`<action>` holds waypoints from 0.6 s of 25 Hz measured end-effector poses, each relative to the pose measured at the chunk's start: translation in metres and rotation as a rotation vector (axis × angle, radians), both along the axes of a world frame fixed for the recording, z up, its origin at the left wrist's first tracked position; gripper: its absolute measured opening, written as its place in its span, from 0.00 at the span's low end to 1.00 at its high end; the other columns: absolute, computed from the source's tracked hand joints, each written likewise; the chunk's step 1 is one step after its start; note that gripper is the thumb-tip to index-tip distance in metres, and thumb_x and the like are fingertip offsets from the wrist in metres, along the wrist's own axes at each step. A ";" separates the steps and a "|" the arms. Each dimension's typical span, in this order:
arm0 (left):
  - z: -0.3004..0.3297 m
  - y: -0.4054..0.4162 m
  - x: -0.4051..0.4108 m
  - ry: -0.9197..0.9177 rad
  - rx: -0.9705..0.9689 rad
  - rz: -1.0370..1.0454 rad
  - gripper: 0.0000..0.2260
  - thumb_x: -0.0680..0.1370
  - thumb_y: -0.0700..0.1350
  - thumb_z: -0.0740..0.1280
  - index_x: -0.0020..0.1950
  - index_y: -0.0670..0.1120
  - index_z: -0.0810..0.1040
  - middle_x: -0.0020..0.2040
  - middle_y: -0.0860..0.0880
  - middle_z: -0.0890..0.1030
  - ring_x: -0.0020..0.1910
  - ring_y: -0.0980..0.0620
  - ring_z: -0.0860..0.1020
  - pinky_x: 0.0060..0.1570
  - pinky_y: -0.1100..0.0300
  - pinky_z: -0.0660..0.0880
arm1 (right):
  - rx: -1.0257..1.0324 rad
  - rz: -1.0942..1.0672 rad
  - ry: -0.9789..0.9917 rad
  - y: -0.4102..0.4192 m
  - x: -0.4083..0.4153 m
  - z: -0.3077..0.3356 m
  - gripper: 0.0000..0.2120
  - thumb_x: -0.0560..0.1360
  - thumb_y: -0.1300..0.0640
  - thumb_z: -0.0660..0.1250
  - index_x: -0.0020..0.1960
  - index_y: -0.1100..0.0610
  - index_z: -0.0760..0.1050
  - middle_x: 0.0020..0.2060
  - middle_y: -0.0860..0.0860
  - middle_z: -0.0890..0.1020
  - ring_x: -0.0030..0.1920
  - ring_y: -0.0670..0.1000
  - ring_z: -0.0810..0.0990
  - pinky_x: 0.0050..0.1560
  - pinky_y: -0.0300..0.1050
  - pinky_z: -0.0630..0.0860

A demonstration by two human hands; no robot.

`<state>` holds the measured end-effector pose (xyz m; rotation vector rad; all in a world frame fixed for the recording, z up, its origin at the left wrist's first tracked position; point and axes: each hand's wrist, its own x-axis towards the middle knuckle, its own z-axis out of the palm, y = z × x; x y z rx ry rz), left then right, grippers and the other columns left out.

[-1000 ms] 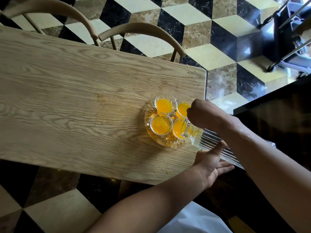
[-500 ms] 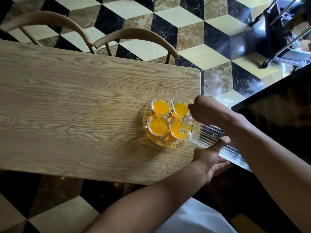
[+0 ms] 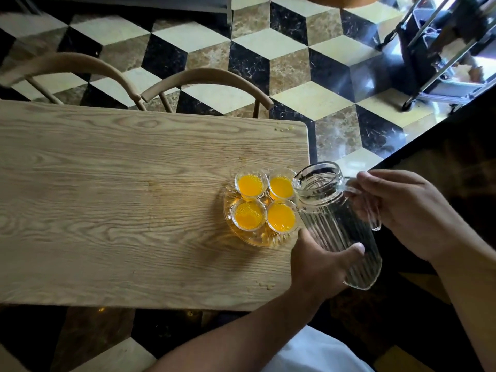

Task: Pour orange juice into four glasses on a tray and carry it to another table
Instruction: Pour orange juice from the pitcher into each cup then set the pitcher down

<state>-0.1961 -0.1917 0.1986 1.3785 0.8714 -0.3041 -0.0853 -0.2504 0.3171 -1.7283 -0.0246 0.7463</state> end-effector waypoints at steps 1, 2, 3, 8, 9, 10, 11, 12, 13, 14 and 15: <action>0.004 0.007 -0.004 -0.034 0.071 0.000 0.30 0.67 0.58 0.84 0.60 0.51 0.73 0.49 0.58 0.80 0.45 0.61 0.78 0.41 0.72 0.75 | 0.071 -0.033 0.020 0.001 -0.004 0.008 0.17 0.69 0.52 0.71 0.36 0.67 0.81 0.33 0.64 0.77 0.33 0.60 0.70 0.33 0.45 0.70; 0.008 0.014 -0.008 -0.078 0.131 0.021 0.31 0.68 0.59 0.83 0.63 0.50 0.73 0.52 0.56 0.80 0.48 0.59 0.79 0.42 0.71 0.74 | 0.141 -0.050 0.031 0.003 -0.008 0.016 0.13 0.71 0.55 0.69 0.36 0.65 0.83 0.32 0.62 0.77 0.33 0.58 0.72 0.32 0.43 0.71; 0.014 0.023 -0.013 -0.130 0.184 0.050 0.35 0.67 0.61 0.82 0.66 0.49 0.73 0.56 0.54 0.81 0.53 0.56 0.80 0.47 0.69 0.76 | 0.198 -0.066 0.033 0.007 -0.011 0.024 0.12 0.72 0.57 0.68 0.36 0.63 0.84 0.32 0.59 0.78 0.33 0.56 0.73 0.32 0.42 0.72; 0.028 0.081 -0.024 -0.255 0.447 0.122 0.42 0.64 0.60 0.86 0.70 0.45 0.74 0.60 0.52 0.81 0.60 0.54 0.80 0.66 0.59 0.76 | 0.368 -0.021 0.018 0.055 -0.019 0.043 0.11 0.75 0.58 0.67 0.42 0.63 0.85 0.35 0.59 0.80 0.34 0.53 0.77 0.44 0.54 0.68; 0.030 0.100 -0.024 -0.258 0.445 0.124 0.41 0.63 0.59 0.86 0.69 0.45 0.75 0.58 0.53 0.82 0.57 0.56 0.81 0.65 0.59 0.77 | 0.385 0.007 0.017 0.070 -0.019 0.044 0.11 0.76 0.58 0.66 0.42 0.63 0.84 0.36 0.61 0.78 0.34 0.54 0.76 0.46 0.56 0.66; 0.029 0.121 -0.022 -0.255 0.435 0.126 0.41 0.62 0.58 0.87 0.68 0.45 0.76 0.57 0.54 0.83 0.55 0.58 0.82 0.64 0.60 0.78 | 0.400 0.029 0.018 0.085 -0.020 0.043 0.10 0.77 0.59 0.66 0.44 0.64 0.82 0.37 0.62 0.77 0.35 0.55 0.76 0.48 0.58 0.65; 0.029 0.142 -0.021 -0.262 0.430 0.125 0.42 0.59 0.59 0.87 0.67 0.46 0.77 0.56 0.54 0.84 0.54 0.58 0.83 0.62 0.59 0.80 | 0.415 0.047 0.018 0.102 -0.020 0.041 0.10 0.79 0.60 0.65 0.46 0.66 0.80 0.38 0.63 0.77 0.34 0.54 0.76 0.50 0.59 0.65; 0.028 0.164 -0.020 -0.272 0.436 0.117 0.43 0.57 0.61 0.87 0.67 0.47 0.77 0.57 0.53 0.85 0.55 0.56 0.84 0.62 0.59 0.80 | 0.430 0.064 0.016 0.118 -0.020 0.040 0.09 0.80 0.60 0.64 0.49 0.67 0.78 0.37 0.61 0.77 0.34 0.53 0.77 0.50 0.59 0.67; 0.027 0.187 -0.020 -0.278 0.443 0.108 0.43 0.57 0.61 0.86 0.66 0.47 0.78 0.58 0.52 0.85 0.55 0.56 0.85 0.60 0.62 0.80 | 0.443 0.082 0.013 0.134 -0.021 0.038 0.09 0.81 0.61 0.63 0.50 0.67 0.77 0.36 0.60 0.78 0.33 0.53 0.78 0.50 0.58 0.70; 0.027 0.209 -0.020 -0.292 0.443 0.086 0.40 0.58 0.57 0.88 0.65 0.46 0.78 0.58 0.52 0.86 0.54 0.57 0.84 0.58 0.65 0.79 | 0.452 0.101 0.006 0.150 -0.023 0.036 0.09 0.82 0.61 0.63 0.50 0.67 0.76 0.34 0.58 0.78 0.33 0.52 0.78 0.50 0.57 0.73; 0.025 0.229 -0.020 -0.300 0.433 0.059 0.36 0.60 0.53 0.88 0.64 0.47 0.78 0.56 0.52 0.86 0.54 0.59 0.84 0.56 0.68 0.78 | 0.452 0.116 -0.008 0.164 -0.026 0.033 0.09 0.82 0.61 0.64 0.49 0.67 0.77 0.33 0.56 0.79 0.33 0.52 0.79 0.50 0.55 0.75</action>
